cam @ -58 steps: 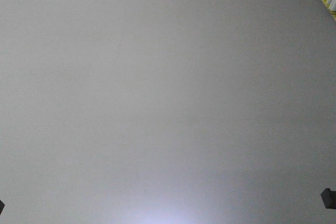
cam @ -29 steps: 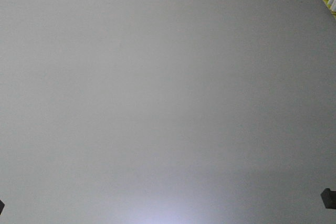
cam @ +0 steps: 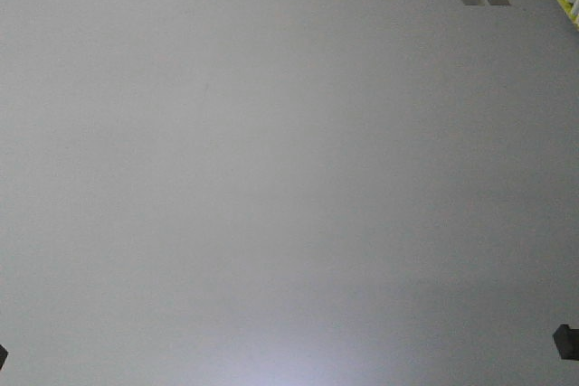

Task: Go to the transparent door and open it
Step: 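Drive the base forward across the grey floor, turning toward the door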

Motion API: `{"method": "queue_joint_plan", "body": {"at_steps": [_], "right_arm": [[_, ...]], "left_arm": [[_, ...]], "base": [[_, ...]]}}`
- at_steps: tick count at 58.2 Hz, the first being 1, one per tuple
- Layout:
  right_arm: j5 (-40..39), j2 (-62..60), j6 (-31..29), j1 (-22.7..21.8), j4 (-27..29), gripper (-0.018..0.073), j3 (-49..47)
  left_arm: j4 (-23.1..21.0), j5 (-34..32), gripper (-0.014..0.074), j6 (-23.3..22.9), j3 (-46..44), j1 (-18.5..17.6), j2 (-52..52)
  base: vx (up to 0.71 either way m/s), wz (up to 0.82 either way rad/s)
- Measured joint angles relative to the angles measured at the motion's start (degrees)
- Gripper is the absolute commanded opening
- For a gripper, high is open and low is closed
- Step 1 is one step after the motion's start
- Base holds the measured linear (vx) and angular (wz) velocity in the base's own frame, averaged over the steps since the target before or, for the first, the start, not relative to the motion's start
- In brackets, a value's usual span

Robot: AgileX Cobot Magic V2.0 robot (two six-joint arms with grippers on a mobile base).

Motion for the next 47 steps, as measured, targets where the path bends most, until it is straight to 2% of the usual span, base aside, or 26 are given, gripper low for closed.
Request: {"method": "queue_joint_plan", "body": {"at_steps": [47], "right_arm": [[0.00, 0.00, 0.00, 0.00, 0.00, -0.0009, 0.00]], "left_arm": [[0.00, 0.00, -0.0006, 0.00, 0.00, 0.00, 0.00]], "base": [[0.25, 0.08]]}}
